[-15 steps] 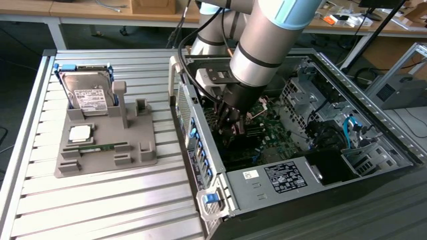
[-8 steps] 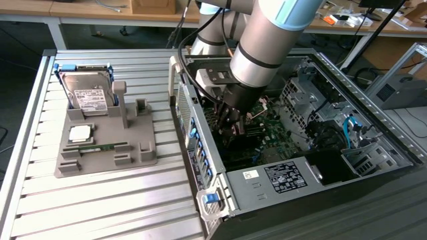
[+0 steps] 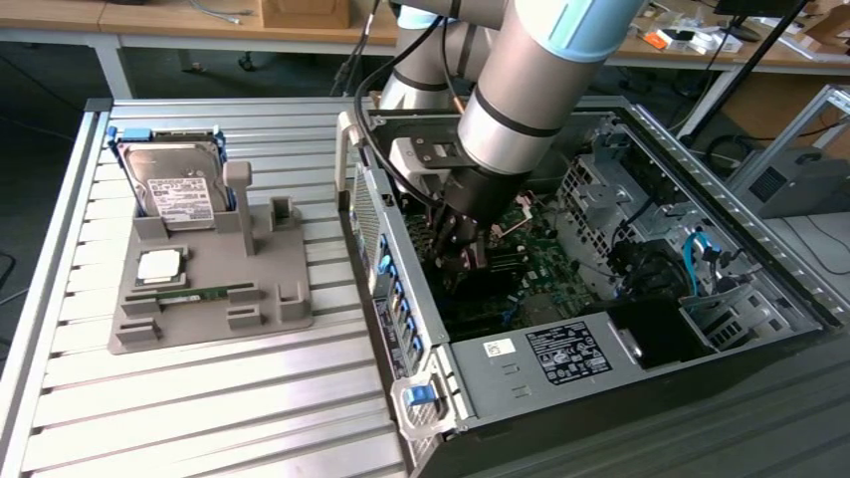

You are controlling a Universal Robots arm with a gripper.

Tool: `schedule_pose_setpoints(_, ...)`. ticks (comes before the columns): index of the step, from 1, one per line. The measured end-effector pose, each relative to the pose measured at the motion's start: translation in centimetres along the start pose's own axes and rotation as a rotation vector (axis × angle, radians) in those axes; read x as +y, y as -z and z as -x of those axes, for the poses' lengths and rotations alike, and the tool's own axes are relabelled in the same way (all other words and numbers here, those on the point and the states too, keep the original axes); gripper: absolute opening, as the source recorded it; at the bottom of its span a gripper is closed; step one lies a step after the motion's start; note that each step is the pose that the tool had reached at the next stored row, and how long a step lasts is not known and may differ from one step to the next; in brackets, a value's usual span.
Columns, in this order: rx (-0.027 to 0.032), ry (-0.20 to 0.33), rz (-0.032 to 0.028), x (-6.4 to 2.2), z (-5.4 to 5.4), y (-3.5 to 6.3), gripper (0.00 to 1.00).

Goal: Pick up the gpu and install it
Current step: 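Press down on the gpu until it lock into place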

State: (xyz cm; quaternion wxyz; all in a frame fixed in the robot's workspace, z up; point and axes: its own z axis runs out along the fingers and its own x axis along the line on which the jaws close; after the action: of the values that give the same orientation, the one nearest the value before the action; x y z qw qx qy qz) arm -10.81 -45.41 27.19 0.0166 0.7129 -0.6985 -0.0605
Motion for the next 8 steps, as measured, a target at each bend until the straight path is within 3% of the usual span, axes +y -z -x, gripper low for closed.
schedule_pose_setpoints(8,-0.0014,0.000,-0.0008,0.03,0.03,0.31,0.11)
